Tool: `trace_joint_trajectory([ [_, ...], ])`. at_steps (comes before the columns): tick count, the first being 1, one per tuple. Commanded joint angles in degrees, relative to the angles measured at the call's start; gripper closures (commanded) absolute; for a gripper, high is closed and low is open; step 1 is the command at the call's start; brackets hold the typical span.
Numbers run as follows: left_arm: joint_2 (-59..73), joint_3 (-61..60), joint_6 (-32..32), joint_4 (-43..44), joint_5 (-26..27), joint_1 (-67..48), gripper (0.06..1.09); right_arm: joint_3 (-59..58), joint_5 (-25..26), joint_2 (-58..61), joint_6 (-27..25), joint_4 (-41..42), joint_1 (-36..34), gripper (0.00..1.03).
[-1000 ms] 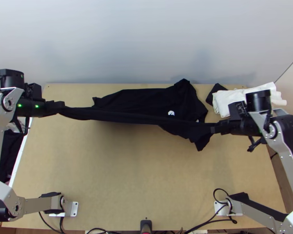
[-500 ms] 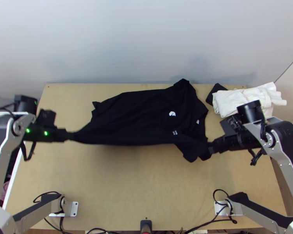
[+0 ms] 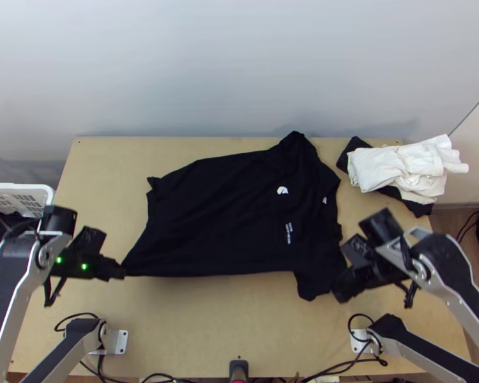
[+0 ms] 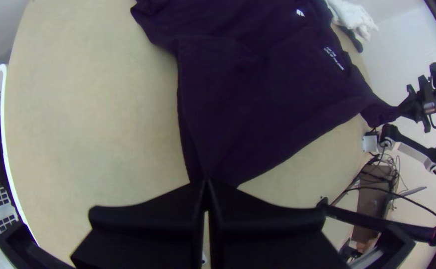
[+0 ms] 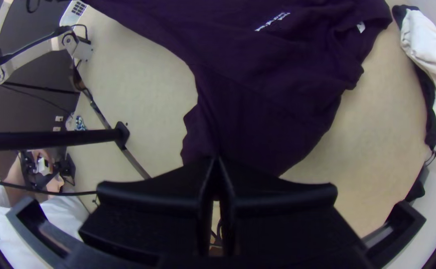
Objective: Fold the t-shirt
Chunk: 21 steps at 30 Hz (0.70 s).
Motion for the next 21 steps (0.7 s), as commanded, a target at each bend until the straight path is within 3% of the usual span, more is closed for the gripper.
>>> trace_joint_trajectory([
  [1,-9.99,-5.79,0.54,-0.36,-1.45,-3.03,1.05,-7.86,0.14,-5.85,2.28,1.84,4.53,1.00],
  [9,-13.95,-7.10,-3.06,-5.81,-7.60,-17.18,1.04,-9.70,2.77,-5.14,2.19,-0.45,15.96,1.00],
  [16,-14.92,-7.10,-3.24,-2.38,-7.69,-19.29,1.04,-9.26,3.13,-5.76,2.02,-1.06,20.35,1.00],
  [17,-13.60,-6.58,-3.33,-1.33,-7.87,-17.71,0.98,-9.61,3.04,-5.67,1.93,-0.80,20.26,0.98],
  [19,-12.45,-5.17,-3.15,0.52,-7.69,-12.96,0.91,-10.05,3.13,-5.76,2.19,-0.62,18.86,0.70],
  [21,-12.19,-4.29,-4.38,1.66,-6.55,-10.86,0.68,-10.23,3.13,-6.20,2.54,-0.62,17.10,0.36],
])
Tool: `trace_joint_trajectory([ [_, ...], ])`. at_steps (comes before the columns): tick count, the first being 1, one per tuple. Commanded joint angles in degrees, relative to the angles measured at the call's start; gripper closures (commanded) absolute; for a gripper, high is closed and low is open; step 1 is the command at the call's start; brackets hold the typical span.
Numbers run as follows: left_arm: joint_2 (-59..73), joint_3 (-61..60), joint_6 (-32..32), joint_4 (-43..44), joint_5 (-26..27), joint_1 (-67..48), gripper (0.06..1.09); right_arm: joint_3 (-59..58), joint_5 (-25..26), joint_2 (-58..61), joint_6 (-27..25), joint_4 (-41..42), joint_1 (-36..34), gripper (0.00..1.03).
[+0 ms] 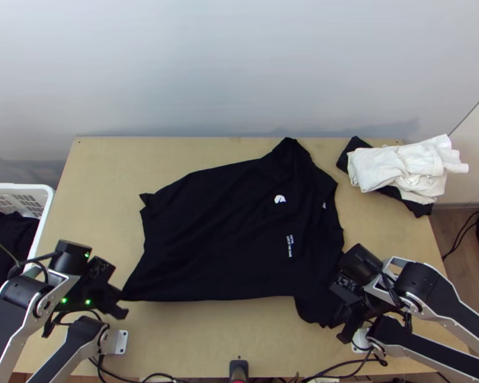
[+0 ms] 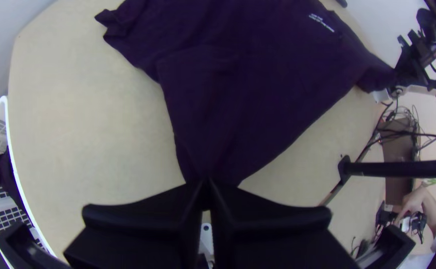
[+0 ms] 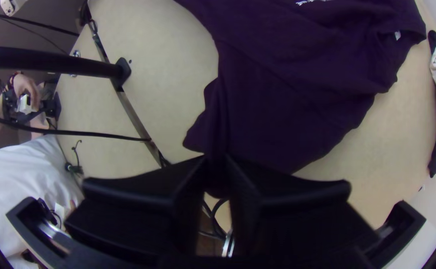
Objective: Fold the t-shirt
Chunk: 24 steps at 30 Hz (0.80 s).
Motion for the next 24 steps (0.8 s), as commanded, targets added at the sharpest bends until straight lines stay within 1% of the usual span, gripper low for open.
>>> trace_joint_trajectory([
  [1,2.02,2.03,-1.50,3.78,0.64,4.53,0.64,-1.14,0.48,-0.71,0.60,0.08,-2.01,0.20],
  [2,2.99,2.11,-1.76,3.70,0.73,4.44,0.51,-1.31,0.48,-0.71,0.51,0.08,-3.07,0.10],
  [3,4.30,2.47,-2.64,3.70,0.73,4.44,0.40,-1.31,0.48,-0.62,0.42,0.16,-3.42,0.03],
  [4,5.89,2.91,-3.78,3.61,0.73,4.36,0.36,-1.31,0.48,-0.45,0.16,0.16,-3.51,0.03],
  [5,7.47,3.26,-4.84,3.61,0.73,4.27,0.26,-1.23,0.48,-0.45,-0.01,0.16,-3.59,0.03],
  [6,9.31,3.52,-5.28,3.70,0.73,4.27,0.11,-1.14,0.57,-0.45,-0.19,0.25,-3.59,0.03],
  [8,13.97,5.37,-7.56,4.75,0.64,4.88,0.10,-0.43,0.83,-0.18,-0.19,0.34,-4.30,0.03],
  [9,15.47,6.33,-9.23,6.95,0.64,5.85,0.10,0.09,1.01,0.08,-0.10,0.52,-5.44,0.03],
  [13,20.21,9.06,-15.65,21.01,0.82,12.18,0.10,4.31,0.83,2.54,-0.37,3.33,-15.90,0.03],
  [16,25.31,11.61,-22.33,29.89,0.73,13.50,0.11,11.26,0.66,7.81,0.42,6.49,-24.69,0.03],
  [19,32.52,16.70,-26.28,34.46,-0.68,13.14,0.11,19.52,0.66,13.70,3.24,8.69,-29.17,0.03],
  [21,37.53,19.34,-29.18,37.36,-2.08,12.35,0.11,23.21,0.66,16.34,6.14,11.68,-30.14,0.03],
  [24,44.38,21.98,-30.68,39.99,-3.31,11.56,0.11,27.87,0.66,19.94,11.50,14.84,-30.31,0.03],
])
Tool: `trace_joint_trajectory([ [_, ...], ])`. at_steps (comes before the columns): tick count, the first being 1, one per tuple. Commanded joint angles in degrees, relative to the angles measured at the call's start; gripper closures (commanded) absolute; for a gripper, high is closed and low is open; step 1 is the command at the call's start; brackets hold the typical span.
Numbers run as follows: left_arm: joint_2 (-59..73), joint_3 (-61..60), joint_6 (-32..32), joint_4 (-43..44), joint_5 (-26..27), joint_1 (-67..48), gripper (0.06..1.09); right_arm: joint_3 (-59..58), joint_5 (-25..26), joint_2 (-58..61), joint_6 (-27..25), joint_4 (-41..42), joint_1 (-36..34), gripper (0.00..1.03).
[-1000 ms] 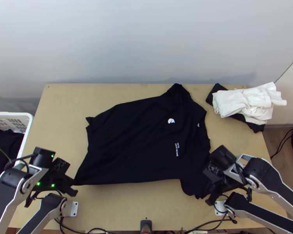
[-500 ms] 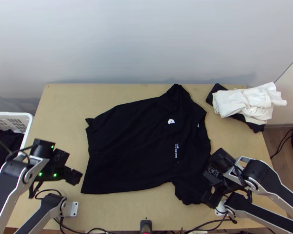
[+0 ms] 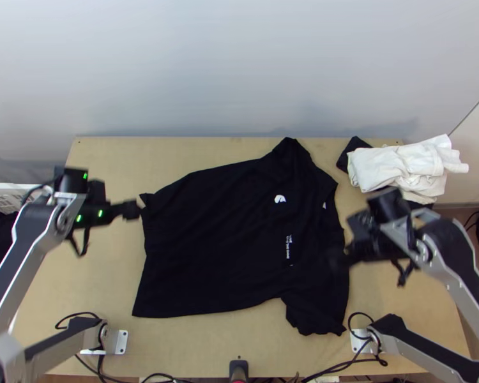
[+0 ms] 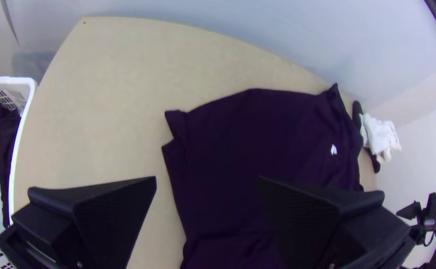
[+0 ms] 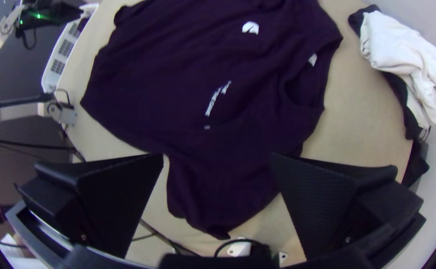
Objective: Fold the t-shirt
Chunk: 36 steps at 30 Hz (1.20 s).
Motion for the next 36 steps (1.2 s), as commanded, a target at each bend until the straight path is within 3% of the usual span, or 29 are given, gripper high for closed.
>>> trace_joint_trajectory([
  [1,15.39,7.07,-6.33,9.73,-3.27,-0.70,0.11,12.49,-0.11,9.08,8.95,6.96,-5.61,0.03],
  [5,20.13,6.98,-5.80,12.01,-7.40,-3.08,0.11,14.60,-0.11,10.67,14.84,14.07,-5.79,0.04],
  [11,22.33,5.58,-5.54,12.01,-8.72,-4.57,0.11,14.86,-0.02,13.13,22.40,22.86,-10.54,0.04],
  [16,24.62,4.08,-5.45,12.01,-13.03,-5.89,0.16,14.95,-0.02,16.47,23.72,24.45,-12.73,0.04],
  [21,25.93,3.21,-5.54,12.80,-14.17,-6.68,0.20,14.86,-0.02,18.05,23.89,25.32,-13.61,0.04],
  [24,26.29,2.41,-5.54,14.91,-14.44,-7.03,0.32,14.86,-0.02,18.58,23.89,25.94,-13.70,0.04],
  [29,27.43,2.24,-6.06,16.58,-14.44,-7.82,0.33,14.60,-0.02,19.28,23.98,26.38,-13.70,0.04],
  [32,27.52,1.71,-6.06,18.43,-14.70,-8.26,0.51,14.33,-0.02,20.07,23.80,26.38,-13.70,0.04],
  [36,27.60,1.89,-6.24,18.69,-14.61,-8.35,0.66,14.33,-0.02,22.36,23.28,26.64,-13.70,0.04],
])
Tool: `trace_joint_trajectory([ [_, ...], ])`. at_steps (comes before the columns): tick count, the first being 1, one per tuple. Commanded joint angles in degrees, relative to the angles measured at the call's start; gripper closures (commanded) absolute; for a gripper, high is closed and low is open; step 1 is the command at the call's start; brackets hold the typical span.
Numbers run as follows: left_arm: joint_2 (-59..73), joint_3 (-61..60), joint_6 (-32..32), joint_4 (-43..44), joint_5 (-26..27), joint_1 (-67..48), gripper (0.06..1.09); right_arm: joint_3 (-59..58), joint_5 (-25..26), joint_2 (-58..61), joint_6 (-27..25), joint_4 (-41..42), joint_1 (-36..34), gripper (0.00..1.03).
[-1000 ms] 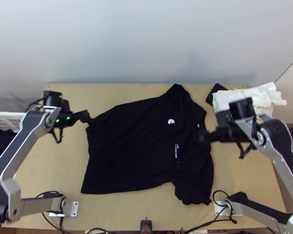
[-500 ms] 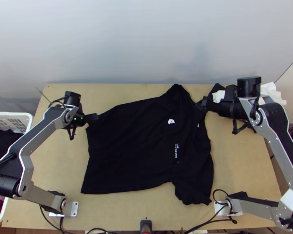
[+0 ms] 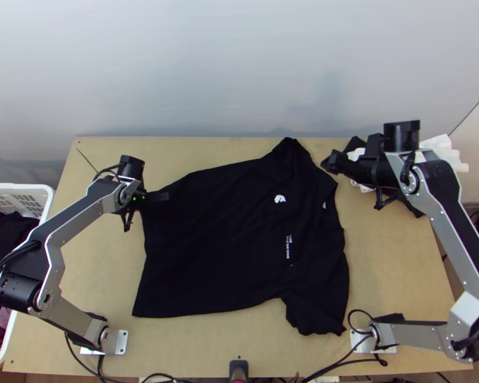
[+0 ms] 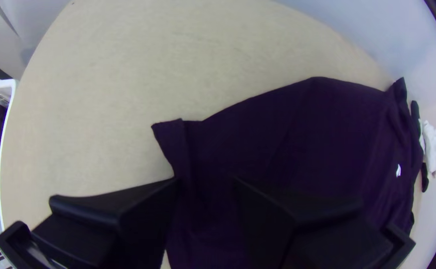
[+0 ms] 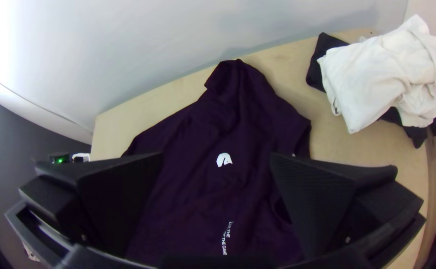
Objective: Fold the t-shirt
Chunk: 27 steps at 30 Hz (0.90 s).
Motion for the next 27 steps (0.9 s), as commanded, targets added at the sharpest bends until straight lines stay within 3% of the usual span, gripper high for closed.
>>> trace_joint_trajectory([
  [1,0.63,-0.19,-0.05,1.40,-0.29,-0.66,0.72,-0.18,0.05,3.32,-0.59,1.01,-0.15,0.04],
  [4,0.98,0.60,0.56,2.19,-0.29,-0.66,1.04,-0.36,0.13,5.87,-1.56,2.50,-0.15,0.04],
  [12,3.09,7.19,-1.02,2.28,-0.29,1.89,1.05,5.62,0.93,19.67,-2.97,8.21,-0.15,0.04],
  [20,7.75,16.77,-4.10,2.11,-0.21,6.02,1.05,22.67,1.63,35.93,-3.14,8.30,2.31,0.04],
  [27,11.62,21.87,-4.80,1.32,-0.29,7.43,1.05,30.23,1.98,43.75,-3.14,7.69,4.33,0.04],
])
